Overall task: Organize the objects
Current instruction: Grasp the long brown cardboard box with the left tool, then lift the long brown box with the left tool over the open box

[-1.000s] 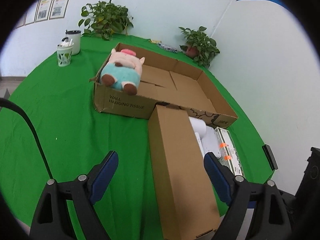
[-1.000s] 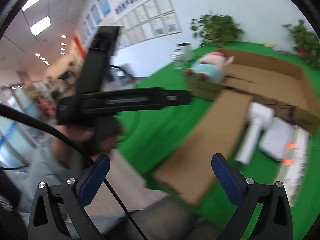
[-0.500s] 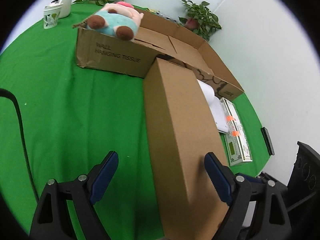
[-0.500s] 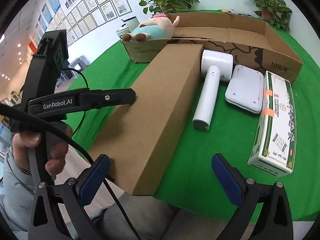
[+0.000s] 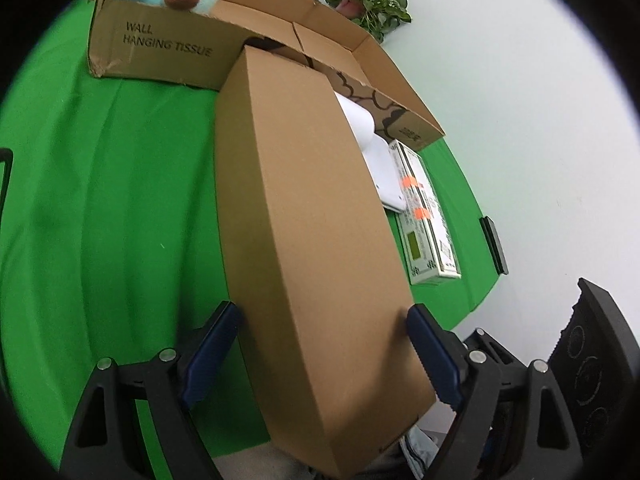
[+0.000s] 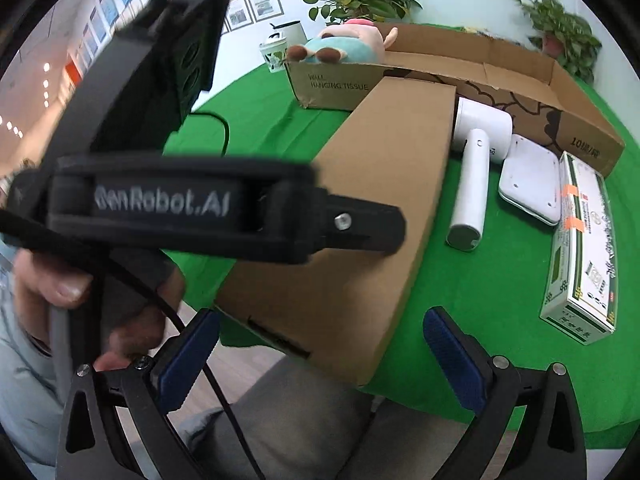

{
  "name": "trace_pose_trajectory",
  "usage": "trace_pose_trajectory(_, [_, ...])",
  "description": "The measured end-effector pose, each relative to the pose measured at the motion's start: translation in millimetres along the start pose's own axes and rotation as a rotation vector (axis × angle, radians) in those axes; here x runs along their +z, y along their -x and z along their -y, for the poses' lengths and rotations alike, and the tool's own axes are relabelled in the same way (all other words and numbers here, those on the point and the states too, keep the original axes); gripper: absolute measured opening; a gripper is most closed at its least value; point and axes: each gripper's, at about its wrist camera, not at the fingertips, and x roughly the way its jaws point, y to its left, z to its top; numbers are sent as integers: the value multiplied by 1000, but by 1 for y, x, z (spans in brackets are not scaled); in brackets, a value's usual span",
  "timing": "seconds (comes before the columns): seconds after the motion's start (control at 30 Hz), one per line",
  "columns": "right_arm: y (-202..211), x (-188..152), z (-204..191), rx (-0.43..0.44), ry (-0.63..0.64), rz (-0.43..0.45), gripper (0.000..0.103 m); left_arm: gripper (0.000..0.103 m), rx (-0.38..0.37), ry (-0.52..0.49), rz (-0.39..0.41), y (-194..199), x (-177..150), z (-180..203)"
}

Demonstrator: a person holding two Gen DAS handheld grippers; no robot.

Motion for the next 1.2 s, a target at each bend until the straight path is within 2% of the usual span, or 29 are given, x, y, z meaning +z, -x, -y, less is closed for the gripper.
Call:
trace_pose_trajectory(0.1, [1, -6, 4, -53, 1, 28, 102, 86, -47, 26, -29, -5, -10, 2])
trace_pose_trajectory(0.27, [12, -16, 8, -85, 23, 70, 102, 84, -82, 11, -53, -14, -24, 18])
trace_pose_trajectory(0.33, [15, -19, 11, -104, 22, 77, 97, 84, -81, 11, -49, -13, -26, 19])
trace_pose_trajectory(0.4, [18, -21, 14, -139, 23, 89, 81, 82, -91, 20, -49, -13, -26, 17])
trace_pose_trajectory(0.57, [21, -25, 18, -133, 22, 95, 81, 82, -91, 35, -42, -12, -29, 16])
trace_pose_trajectory(0.63, [23, -26, 20, -113, 5, 96, 81, 83, -93, 51, -33, -8, -29, 12])
trace_pose_trajectory(0.83, [34, -33, 34, 35, -117, 105, 81, 83, -130, 86, -14, -4, -32, 8])
trace_pose_trajectory(0.97, [37, -39, 34, 107, -147, 109, 81, 81, -127, 96, -9, 0, -37, 8])
trace_pose_trajectory(1.2, [42, -41, 32, 141, -165, 138, 80, 79, -75, 54, 30, 11, -31, 24])
